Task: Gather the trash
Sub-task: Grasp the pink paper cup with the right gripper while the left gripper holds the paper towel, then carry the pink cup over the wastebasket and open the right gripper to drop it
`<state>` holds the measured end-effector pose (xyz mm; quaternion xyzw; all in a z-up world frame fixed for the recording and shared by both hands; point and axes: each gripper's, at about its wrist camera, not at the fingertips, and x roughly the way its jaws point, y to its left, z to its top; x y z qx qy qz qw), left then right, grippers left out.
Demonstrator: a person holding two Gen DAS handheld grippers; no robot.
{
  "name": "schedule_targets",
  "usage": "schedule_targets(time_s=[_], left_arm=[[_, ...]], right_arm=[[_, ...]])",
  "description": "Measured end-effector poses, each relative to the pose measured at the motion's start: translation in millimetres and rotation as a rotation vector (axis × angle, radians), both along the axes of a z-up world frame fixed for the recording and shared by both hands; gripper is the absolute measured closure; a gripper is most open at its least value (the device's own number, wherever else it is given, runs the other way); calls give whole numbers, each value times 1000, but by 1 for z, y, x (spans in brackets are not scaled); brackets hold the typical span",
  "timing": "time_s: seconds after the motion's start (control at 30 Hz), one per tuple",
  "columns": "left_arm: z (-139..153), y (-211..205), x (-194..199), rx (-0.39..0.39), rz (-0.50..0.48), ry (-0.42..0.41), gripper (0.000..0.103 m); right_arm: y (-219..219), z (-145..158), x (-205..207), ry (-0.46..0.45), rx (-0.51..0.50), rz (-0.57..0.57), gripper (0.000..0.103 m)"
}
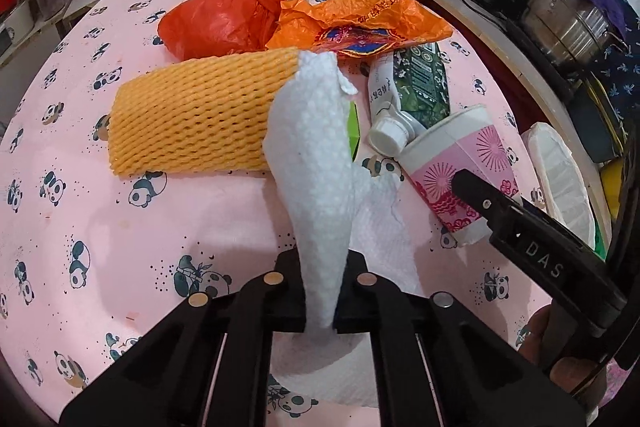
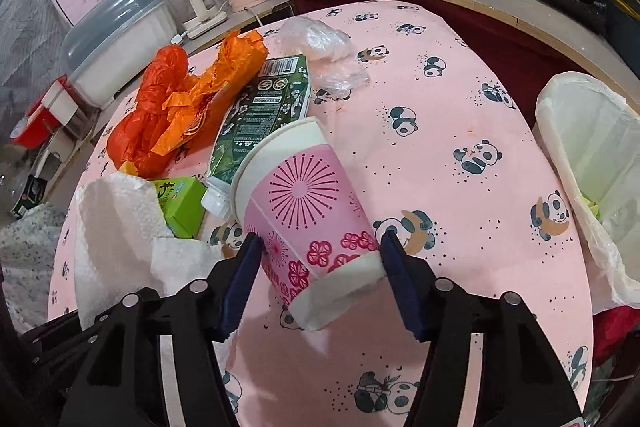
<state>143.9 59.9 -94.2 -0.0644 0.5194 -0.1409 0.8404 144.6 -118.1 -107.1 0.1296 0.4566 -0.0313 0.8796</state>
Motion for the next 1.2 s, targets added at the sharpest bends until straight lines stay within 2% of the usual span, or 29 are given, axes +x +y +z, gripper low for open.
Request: schedule_targets(time_s=[0.2,0.6,0.9,1.2], left_arm=[[17,-9,-15,-1,-24,-38,98],[57,-40,-46,-13,-80,-122,99],[91,-86,-64,-38,-173,-190,99],[115,-156,-75,-50,-297,-249,99]], right_arm=[[0,17,-24,-41,-30,-15,60],[-33,69,-80,-149,-46,-127,61],[-69,102,-121,-233,-65,-227,61],[-134,115,-157,-278,-111,-392,61]])
